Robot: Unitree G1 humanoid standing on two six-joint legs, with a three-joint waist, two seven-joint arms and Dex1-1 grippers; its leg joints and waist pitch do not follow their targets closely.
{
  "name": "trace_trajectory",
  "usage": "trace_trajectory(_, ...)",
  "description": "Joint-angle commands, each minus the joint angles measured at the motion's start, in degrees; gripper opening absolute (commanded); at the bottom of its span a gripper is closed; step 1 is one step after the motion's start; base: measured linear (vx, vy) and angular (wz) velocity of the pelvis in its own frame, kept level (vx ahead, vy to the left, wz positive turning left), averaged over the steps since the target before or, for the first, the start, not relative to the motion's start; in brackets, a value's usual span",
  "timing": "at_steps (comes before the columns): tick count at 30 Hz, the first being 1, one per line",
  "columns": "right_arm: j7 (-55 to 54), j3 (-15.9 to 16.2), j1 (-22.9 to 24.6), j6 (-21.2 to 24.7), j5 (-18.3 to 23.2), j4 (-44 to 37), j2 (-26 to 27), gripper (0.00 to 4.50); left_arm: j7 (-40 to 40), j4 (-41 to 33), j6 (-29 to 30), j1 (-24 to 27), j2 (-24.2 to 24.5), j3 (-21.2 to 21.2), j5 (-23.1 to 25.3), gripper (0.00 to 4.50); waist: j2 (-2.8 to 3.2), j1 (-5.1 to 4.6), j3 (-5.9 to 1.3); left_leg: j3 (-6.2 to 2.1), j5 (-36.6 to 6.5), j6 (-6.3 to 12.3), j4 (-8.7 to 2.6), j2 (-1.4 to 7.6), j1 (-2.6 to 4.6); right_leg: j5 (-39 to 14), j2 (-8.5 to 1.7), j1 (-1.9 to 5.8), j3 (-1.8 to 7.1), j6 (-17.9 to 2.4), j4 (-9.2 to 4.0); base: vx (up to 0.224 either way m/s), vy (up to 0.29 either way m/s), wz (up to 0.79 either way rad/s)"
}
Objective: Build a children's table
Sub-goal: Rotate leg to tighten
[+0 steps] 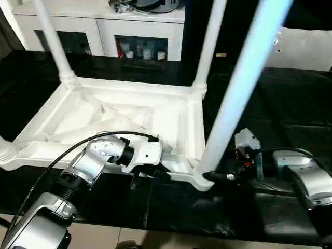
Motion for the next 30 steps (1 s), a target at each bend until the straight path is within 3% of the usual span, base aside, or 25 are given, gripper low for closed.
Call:
trace_trajectory(1,0.83,0.13,-1.29,0.15,0.73,-0.22,-0.08,3.19,-3.26,-1.97,-1.67,0.46,-0.53,-3.08,0.61,0.0,-0.51,-0.25,-3.73,-0.53,-9.1,3.72,-3.85,3.21,0.1,-14.61,-4.29,3.06,2.79,-12.11,-3.8,0.0,0.0,0.0)
trace_trajectory(10,2.21,0.54,-1.23,1.54,1.83,-0.46,0.11,2.35,-4.29,-1.78,-2.26,0.45,0.05,-3.43,0.59,0.0,-0.3,-0.18,-3.8,-0.58,-8.6,3.69,-3.79,3.18,0.07,-13.56,-4.22,3.16,2.71,-12.41,-3.71,0.0,0.0,0.0)
trace_trajectory(15,2.22,0.44,-0.39,2.01,2.17,-1.28,0.6,2.11,-3.79,-1.59,-1.91,0.84,-0.11,-3.18,0.42,0.0,-0.29,-0.33,-3.79,-0.59,-9.13,3.26,-3.81,3.1,0.02,-14.43,-4.19,3.22,2.68,-12.05,-3.83,0.0,0.0,0.0)
trace_trajectory(19,0.1,-0.11,1.01,3.19,3.0,-3.16,1.84,2.07,-1.69,-2.12,1.72,1.54,-1.05,-2.34,-0.05,0.0,-0.27,-0.45,-3.81,-0.61,-8.92,3.05,-3.85,3.16,0.04,-13.73,-4.18,3.25,2.74,-12.22,-3.69,0.0,0.0,0.0)
trace_trajectory(20,-8.31,-0.26,1.8,3.66,0.26,-3.72,4.91,2.07,2.33,-2.84,6.59,1.84,-2.33,-1.28,0.38,0.0,-0.22,-0.56,-3.68,-0.61,-9.14,2.99,-3.94,3.17,-0.03,-14.21,-4.14,3.15,2.75,-12.12,-3.76,0.0,0.0,0.0)
trace_trajectory(21,-8.96,-0.28,1.83,3.66,0.04,-3.74,5.17,2.06,2.63,-2.88,6.88,1.85,-2.45,-1.19,0.38,0.0,-0.25,-0.64,-3.62,-0.62,-9.3,2.68,-3.99,3.13,0.0,-14.82,-4.1,3.12,2.75,-11.86,-3.83,0.0,0.0,0.0)
trace_trajectory(23,-14.17,-0.78,1.89,3.68,-1.44,-3.73,7.49,2.02,4.93,-3.26,9.14,1.93,-3.61,-0.4,0.17,0.0,-0.29,-1.19,-3.14,-0.84,-13.04,1.02,-4.3,2.7,0.36,-24.85,-4.27,2.83,2.51,-9.13,-4.93,0.0,0.0,0.0)
trace_trajectory(24,-18.33,-1.73,1.74,5.12,-1.51,-3.98,9.82,2.02,6.82,-4.04,11.88,2.13,-4.54,0.15,0.06,0.0,-0.29,-1.67,-3.08,-0.96,-13.7,0.53,-4.41,2.54,0.19,-28.09,-4.29,2.96,2.49,-7.62,-5.26,0.0,0.0,0.0)
trace_trajectory(27,-26.71,-3.09,0.74,6.37,-3.09,-3.52,14.24,1.96,13.16,-4.12,15.22,1.8,-7.31,1.12,1.53,0.0,-0.05,-2.71,-2.95,-1.29,-15.86,-0.18,-4.52,2.34,0.33,-32.91,-4.16,2.58,2.1,-5.15,-6.14,0.0,0.0,0.0)
trace_trajectory(29,-38.07,-5.69,-1.63,8.44,-4.88,-1.24,19.8,1.96,19.84,-4.33,18.36,1.56,-11.44,2.02,2.54,0.0,-0.03,-3.55,-2.94,-1.41,-16.83,-0.32,-4.45,2.21,0.38,-33.54,-4.07,2.33,1.96,-4.77,-6.35,-0.027,0.009,-0.03)
trace_trajectory(30,-38.07,-5.69,-1.63,8.44,-4.88,-1.24,19.8,1.95,19.84,-4.33,18.36,1.56,-11.44,2.02,2.54,0.0,-0.05,-3.92,-2.96,-1.44,-16.94,-0.46,-4.47,2.24,0.34,-33.47,-4.07,2.26,1.94,-4.92,-6.34,0.0,0.0,0.0)
